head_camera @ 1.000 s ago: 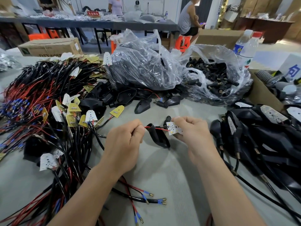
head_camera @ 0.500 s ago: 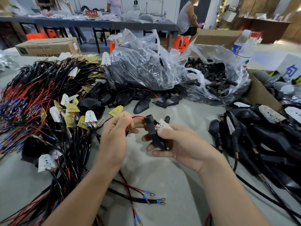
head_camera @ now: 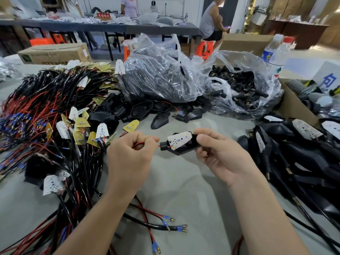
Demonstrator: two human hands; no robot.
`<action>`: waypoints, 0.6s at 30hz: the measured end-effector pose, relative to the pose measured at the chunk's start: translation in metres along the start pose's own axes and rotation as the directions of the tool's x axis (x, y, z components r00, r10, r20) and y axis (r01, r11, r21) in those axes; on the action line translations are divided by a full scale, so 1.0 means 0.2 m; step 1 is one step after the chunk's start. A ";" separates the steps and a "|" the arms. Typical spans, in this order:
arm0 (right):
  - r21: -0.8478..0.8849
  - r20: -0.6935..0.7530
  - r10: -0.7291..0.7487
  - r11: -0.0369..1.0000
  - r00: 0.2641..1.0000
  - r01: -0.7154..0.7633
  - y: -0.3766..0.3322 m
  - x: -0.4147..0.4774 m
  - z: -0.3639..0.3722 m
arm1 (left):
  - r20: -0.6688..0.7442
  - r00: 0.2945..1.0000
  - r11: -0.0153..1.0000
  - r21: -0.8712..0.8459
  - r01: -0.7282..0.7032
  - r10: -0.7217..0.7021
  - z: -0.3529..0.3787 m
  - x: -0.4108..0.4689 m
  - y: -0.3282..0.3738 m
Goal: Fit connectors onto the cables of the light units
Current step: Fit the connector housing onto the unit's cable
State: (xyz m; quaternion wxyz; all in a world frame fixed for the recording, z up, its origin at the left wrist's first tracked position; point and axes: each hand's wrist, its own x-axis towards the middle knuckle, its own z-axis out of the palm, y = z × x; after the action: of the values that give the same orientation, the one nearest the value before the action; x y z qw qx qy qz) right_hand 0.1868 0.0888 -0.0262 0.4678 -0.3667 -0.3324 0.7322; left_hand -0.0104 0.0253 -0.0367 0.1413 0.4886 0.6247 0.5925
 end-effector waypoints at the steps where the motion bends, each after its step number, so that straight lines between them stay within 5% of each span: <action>1: 0.023 -0.040 -0.021 1.000 0.999 0.022 0.00 0.01 -0.01 | 0.015 1.000 1.000 0.029 -0.010 0.009 0.00 0.00 0.00; 7: -0.310 -0.102 -0.125 0.947 0.987 0.088 0.03 0.02 0.00 | 0.126 0.990 0.994 -0.077 0.074 -0.064 0.02 0.03 -0.03; 11: -0.539 0.007 -0.125 0.835 0.992 0.109 0.09 0.02 0.03 | 0.214 0.975 0.990 -0.109 0.086 -0.061 0.03 0.01 -0.03; 18: -0.911 0.051 -0.293 0.378 0.955 0.165 0.14 0.01 0.04 | 0.349 0.934 0.997 0.016 0.081 -0.082 0.03 0.01 -0.05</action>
State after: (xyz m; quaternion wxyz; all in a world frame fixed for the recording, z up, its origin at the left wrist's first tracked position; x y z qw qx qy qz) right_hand 0.1675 0.0803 -0.0455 0.3103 -0.5541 -0.6937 0.3400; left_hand -0.0106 0.0316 -0.0463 0.2742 0.5598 0.6097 0.4896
